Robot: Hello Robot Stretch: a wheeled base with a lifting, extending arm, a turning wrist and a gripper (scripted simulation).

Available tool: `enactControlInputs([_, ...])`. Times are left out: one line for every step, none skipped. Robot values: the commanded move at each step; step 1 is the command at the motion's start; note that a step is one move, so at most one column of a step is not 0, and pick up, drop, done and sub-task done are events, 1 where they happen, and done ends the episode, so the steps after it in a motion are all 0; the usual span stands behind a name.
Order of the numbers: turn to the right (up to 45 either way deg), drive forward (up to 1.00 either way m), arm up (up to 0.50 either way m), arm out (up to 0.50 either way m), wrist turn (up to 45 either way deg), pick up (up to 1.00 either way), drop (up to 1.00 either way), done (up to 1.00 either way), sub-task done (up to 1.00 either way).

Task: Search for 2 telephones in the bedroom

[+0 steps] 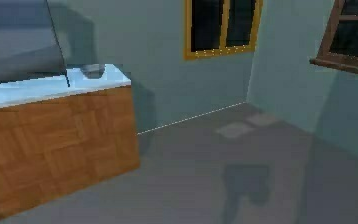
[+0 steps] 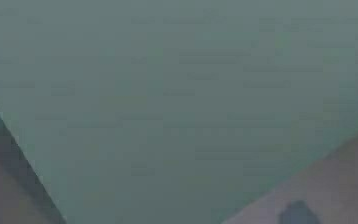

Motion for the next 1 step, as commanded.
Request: enactControlInputs([-45.0,0.0,0.0,0.0,0.0,0.0,0.0,0.0,0.0])
